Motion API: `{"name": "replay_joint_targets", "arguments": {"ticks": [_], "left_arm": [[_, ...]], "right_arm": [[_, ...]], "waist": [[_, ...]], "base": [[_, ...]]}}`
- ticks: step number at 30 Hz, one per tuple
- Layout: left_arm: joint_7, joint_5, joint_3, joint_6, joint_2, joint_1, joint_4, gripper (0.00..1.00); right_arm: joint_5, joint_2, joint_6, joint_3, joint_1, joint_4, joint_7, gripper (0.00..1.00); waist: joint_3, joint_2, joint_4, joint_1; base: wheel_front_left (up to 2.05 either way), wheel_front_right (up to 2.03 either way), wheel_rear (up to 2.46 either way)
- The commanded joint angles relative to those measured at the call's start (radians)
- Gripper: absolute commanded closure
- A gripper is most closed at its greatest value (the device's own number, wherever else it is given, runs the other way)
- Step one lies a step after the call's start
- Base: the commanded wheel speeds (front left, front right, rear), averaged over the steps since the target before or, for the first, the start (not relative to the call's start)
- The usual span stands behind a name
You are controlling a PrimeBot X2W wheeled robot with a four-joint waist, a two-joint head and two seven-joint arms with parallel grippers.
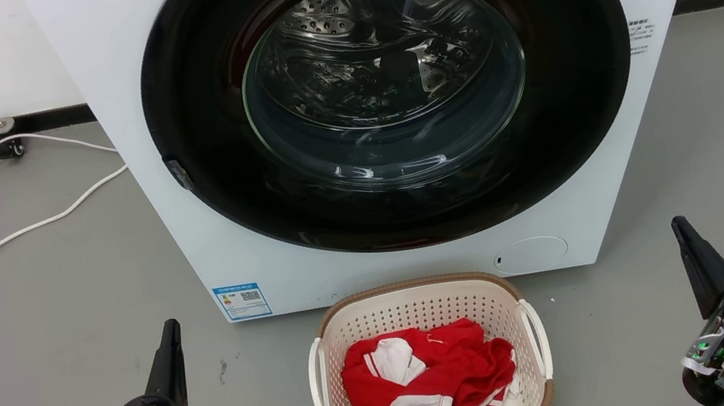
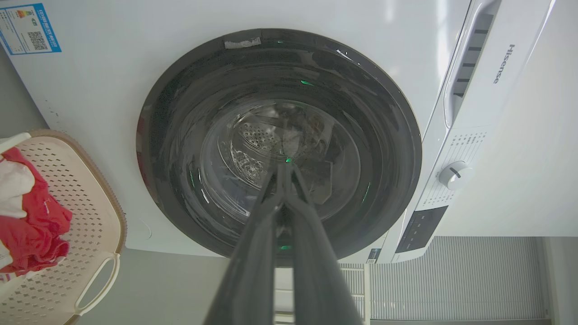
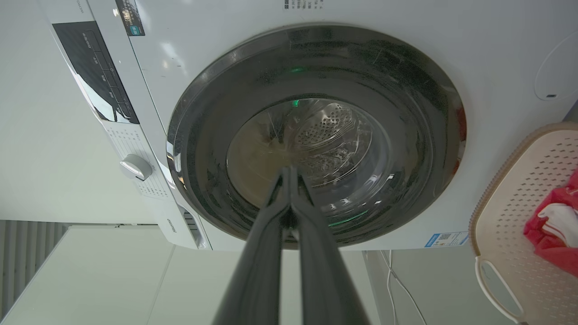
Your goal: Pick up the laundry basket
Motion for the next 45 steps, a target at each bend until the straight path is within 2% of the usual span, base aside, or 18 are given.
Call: {"name": "replay_joint_targets", "arguments": {"ticks": [1, 20, 21, 30, 38, 42, 45], "left_arm": [[0.006, 0.0, 0.003, -0.003, -0.001, -0.006, 0.0, 1.0], [0.006, 0.003, 0.006, -0.003, -0.002, -0.006, 0.0, 1.0], [0.003, 0.001, 0.002, 0.0, -0.001, 0.0, 0.0, 0.0], [-0.031, 0.013, -0.034, 0.0, -0.005, 0.014, -0.002, 0.0], [-0.064, 0.061, -0.057, 0.0, -0.004, 0.017, -0.038, 0.0], [-0.082, 0.13, -0.067, 0.0, 0.0, 0.019, -0.051, 0.0], [-0.099, 0.228, -0.066, -0.001, 0.0, 0.023, -0.052, 0.0]], "right_arm": [[-0.002, 0.001, 0.0, -0.003, -0.013, 0.001, 0.004, 1.0], [-0.008, 0.005, 0.0, -0.008, -0.013, 0.001, 0.008, 1.0], [-0.003, 0.004, 0.0, -0.006, -0.001, 0.0, 0.004, 0.0], [-0.02, 0.008, 0.0, 0.026, 0.02, -0.006, -0.028, 0.0], [-0.088, 0.008, 0.0, 0.049, 0.027, -0.027, -0.062, 0.0], [-0.174, 0.009, 0.0, 0.052, 0.029, -0.036, -0.079, 0.0], [-0.281, 0.01, 0.0, 0.049, 0.033, -0.049, -0.096, 0.0]], "waist": [[0.0, 0.0, 0.0, 0.0], [0.0, 0.0, 0.0, 0.0], [0.0, 0.0, 0.0, 0.0], [0.0, 0.0, 0.0, 0.0001], [0.0, 0.0, 0.001, 0.0001], [-0.001, 0.0, 0.001, 0.0001], [-0.002, 0.0, 0.002, 0.0001]], "base": [[0.0, 0.0, 0.0], [0.0, 0.0, 0.0], [0.0, 0.0, 0.0], [0.0, 0.0, 0.0], [0.0, 0.0, 0.0], [0.0, 0.0, 0.0], [0.0, 0.0, 0.0]]}}
